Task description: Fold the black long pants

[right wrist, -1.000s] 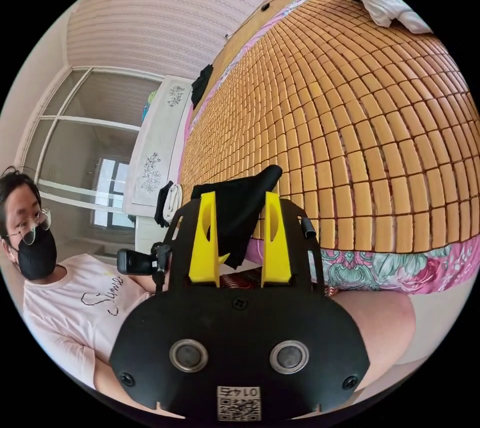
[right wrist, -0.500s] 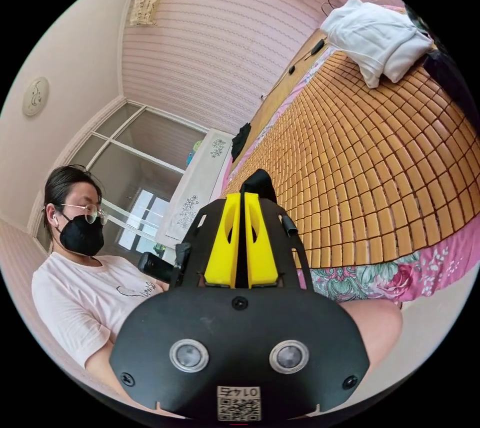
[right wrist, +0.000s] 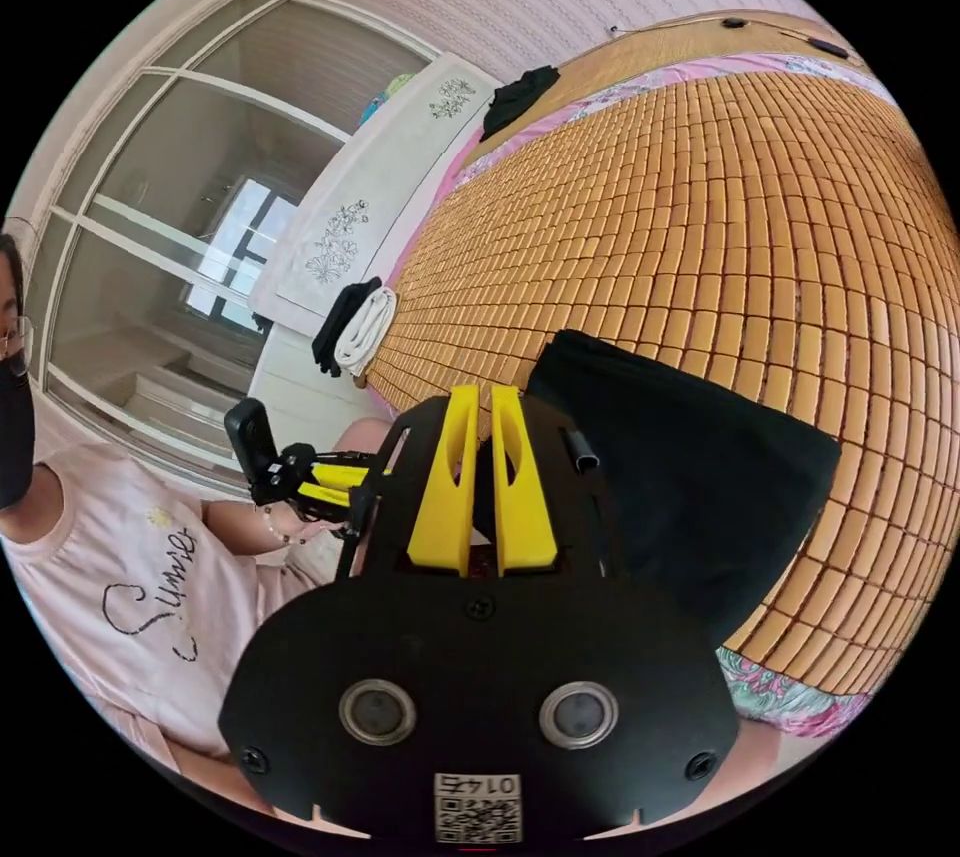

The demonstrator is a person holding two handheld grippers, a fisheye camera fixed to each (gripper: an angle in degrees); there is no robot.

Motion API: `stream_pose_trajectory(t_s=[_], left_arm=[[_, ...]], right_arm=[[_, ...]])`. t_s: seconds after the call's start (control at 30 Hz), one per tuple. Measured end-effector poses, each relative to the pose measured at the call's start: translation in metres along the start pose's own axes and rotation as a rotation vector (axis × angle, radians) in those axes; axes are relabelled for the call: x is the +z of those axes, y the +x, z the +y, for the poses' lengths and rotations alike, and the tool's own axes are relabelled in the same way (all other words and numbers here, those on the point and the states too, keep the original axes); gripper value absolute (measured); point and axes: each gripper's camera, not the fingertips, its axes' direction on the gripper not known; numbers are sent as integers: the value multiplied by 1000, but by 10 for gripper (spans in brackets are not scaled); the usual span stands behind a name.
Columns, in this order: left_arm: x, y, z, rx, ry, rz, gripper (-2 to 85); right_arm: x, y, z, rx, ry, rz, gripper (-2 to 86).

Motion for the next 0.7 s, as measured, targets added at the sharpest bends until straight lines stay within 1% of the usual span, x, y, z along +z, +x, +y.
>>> stream_pose_trajectory(t_s=[0.07, 0.1, 0.17, 0.3, 0.37, 0.47, 0.53, 0.57, 0.7], left_arm=[[-9, -28, 8, -115, -7, 65, 56], [-10, -33, 9, -136, 4, 76, 54], [-11, -51, 6, -188, 41, 82, 50], [0, -75, -15, -213, 50, 92, 63], [12, -92, -32, -233, 16, 134, 72], [23, -112, -46, -280, -10, 167, 84], [26, -121, -51, -293, -24, 174, 90], [28, -124, -53, -294, -35, 175, 96], [23, -132, -57, -273, -49, 161, 108]], right_arm=[[-14, 0, 16, 28, 23, 91, 38], [-19, 1, 20, 41, 27, 120, 43], [-36, 10, 37, 118, 34, 239, 71], [-48, 23, 57, 248, 9, 368, 98], [-45, 28, 61, 300, -1, 421, 112], [-33, 35, 55, 334, -28, 447, 133], [-24, 42, 51, 344, -46, 398, 131], [-20, 43, 49, 336, -41, 368, 116], [-13, 38, 45, 340, -31, 393, 93]])
